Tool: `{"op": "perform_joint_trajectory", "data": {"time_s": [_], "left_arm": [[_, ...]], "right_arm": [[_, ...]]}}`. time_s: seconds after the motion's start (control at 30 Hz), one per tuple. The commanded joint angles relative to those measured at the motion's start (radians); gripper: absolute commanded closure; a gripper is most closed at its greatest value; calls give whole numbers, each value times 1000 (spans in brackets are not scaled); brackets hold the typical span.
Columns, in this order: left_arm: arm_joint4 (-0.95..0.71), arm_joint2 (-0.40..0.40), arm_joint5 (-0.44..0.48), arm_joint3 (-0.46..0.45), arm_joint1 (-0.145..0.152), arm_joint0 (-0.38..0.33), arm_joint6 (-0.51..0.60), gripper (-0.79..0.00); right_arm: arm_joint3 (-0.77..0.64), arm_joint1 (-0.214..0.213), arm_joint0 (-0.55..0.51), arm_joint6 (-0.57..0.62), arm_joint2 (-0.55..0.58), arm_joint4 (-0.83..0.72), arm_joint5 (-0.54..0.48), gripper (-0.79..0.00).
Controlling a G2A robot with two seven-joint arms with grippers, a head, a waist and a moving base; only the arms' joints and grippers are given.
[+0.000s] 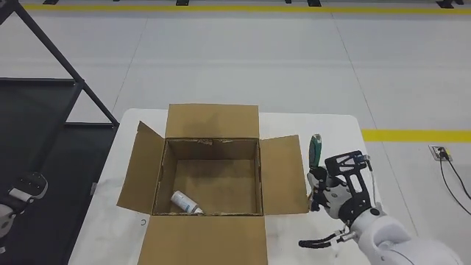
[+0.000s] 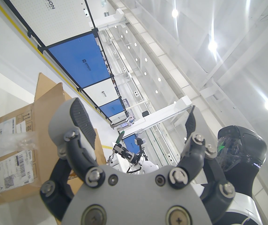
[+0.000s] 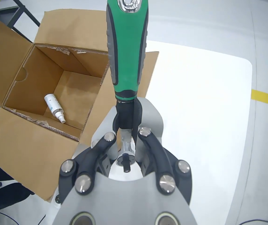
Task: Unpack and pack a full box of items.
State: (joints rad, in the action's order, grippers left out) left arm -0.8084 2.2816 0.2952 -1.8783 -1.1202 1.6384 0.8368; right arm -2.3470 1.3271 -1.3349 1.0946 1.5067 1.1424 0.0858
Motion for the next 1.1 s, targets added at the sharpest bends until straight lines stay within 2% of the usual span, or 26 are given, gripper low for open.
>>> {"op": "perform_joint_trajectory", "data": {"time_s": [0.0,0.2,0.43,0.57,0.73,0.87,1.07], "left_arm": [[0,0,0,0,0,0,0,-785],[0,0,0,0,0,0,0,-785],[0,0,0,0,0,0,0,-785],[0,0,0,0,0,0,0,-785],[0,0,0,0,0,0,0,-785],[0,0,0,0,0,0,0,-785],[0,0,0,0,0,0,0,-785]], "right_arm": [[19,-1,-1,6,24,-16,15,0],[153,-3,66,40,64,-21,117,0],[434,-5,223,102,53,31,221,0],[596,-7,293,87,43,54,214,0],[772,-14,362,88,19,99,133,0],[830,-20,382,103,13,125,68,0],[863,-26,397,144,-5,185,64,0]]}}
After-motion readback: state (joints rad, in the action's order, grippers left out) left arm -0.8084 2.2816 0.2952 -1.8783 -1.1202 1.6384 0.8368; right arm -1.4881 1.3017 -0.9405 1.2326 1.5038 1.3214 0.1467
